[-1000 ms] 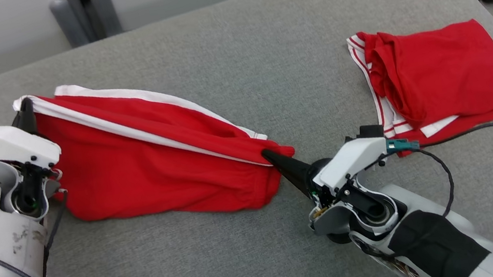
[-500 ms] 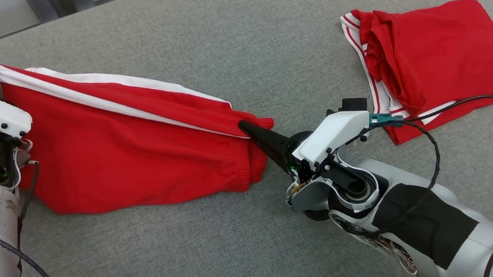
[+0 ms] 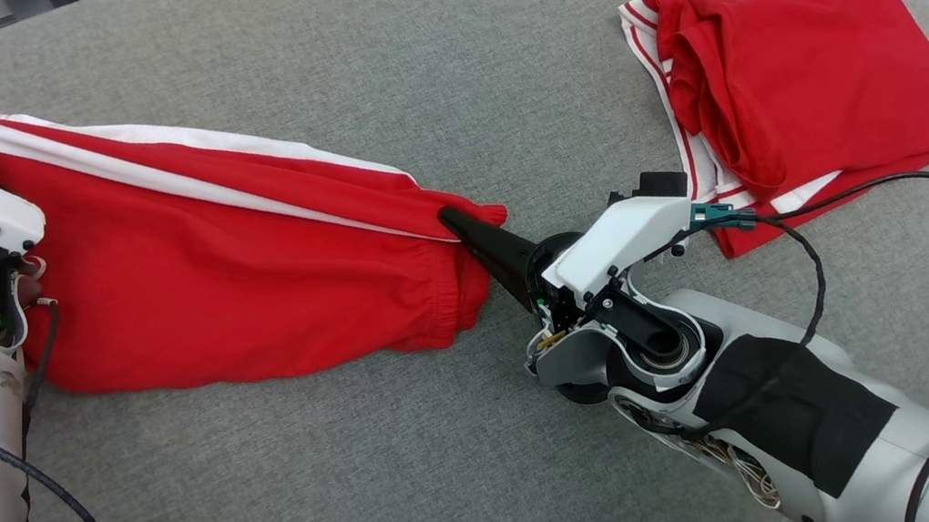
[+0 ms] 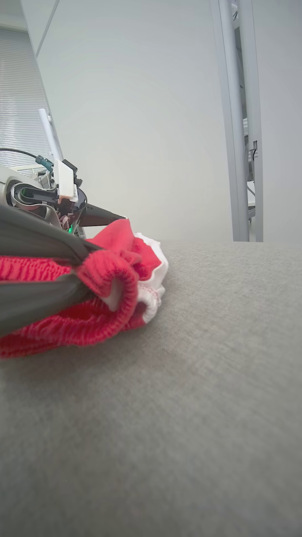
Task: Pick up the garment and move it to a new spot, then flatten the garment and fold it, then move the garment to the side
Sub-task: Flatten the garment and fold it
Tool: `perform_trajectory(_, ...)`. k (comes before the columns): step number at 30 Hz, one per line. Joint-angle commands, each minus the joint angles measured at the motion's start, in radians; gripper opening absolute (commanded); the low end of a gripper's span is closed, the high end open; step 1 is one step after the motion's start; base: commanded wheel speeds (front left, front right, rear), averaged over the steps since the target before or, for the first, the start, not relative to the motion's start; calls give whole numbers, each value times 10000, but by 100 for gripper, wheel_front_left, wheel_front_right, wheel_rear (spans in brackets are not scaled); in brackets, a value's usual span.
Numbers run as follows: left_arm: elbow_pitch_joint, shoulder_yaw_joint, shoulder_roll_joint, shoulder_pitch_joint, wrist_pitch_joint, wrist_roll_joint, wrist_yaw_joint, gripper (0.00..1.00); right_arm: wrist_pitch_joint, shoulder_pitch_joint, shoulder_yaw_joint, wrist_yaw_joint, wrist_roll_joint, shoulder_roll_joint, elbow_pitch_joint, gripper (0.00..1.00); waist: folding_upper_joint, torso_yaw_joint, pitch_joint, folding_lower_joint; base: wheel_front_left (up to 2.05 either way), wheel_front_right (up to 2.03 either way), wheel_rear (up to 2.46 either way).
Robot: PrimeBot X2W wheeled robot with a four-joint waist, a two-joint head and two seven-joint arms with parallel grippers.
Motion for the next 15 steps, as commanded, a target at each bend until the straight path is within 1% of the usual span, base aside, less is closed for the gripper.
perform_trajectory(1, 40, 45, 194, -129, -91, -40, 97, 0, -82, 48, 1, 1, 119, -149, 41, 0, 0, -45, 44, 0, 0, 0, 0)
perform_trajectory(6, 92, 83, 277, -128, -222, -80, 161, 0, 14, 85, 7, 1, 46, -151, -124, 0, 0, -142, 115, 0, 0, 0, 0)
perform_trajectory(7, 104, 102, 287, -97, -247, -104, 199, 18, 25, 77, 53, 0, 3, -146, -144, 20, 0, -154, 110, 0, 0, 0, 0)
perform_trajectory(8, 112, 115, 291, -54, -254, -121, 260, 45, 35, 81, 69, 0, -17, -152, -187, 100, 0, -160, 102, 0, 0, 0, 0)
perform_trajectory(9, 124, 84, 292, 7, -283, -86, 367, 86, 218, 173, 59, 0, 173, -145, -309, 100, 0, -158, 89, 0, 0, 0, 0)
perform_trajectory(10, 125, 47, 295, 67, -302, -27, 449, 100, 302, 147, 54, 0, 98, -134, -416, 100, 0, -156, 79, 0, 0, 0, 0)
perform_trajectory(13, 126, 83, 182, 201, -429, -84, 579, 100, 362, 185, -94, 1, -48, -135, -548, 100, 0, -120, 27, 0, 0, 0, 0)
perform_trajectory(15, 131, 136, 227, 229, -606, -143, 552, 100, 407, 248, -221, 1, -76, -126, -571, 100, 0, -89, -40, 0, 0, 0, 0)
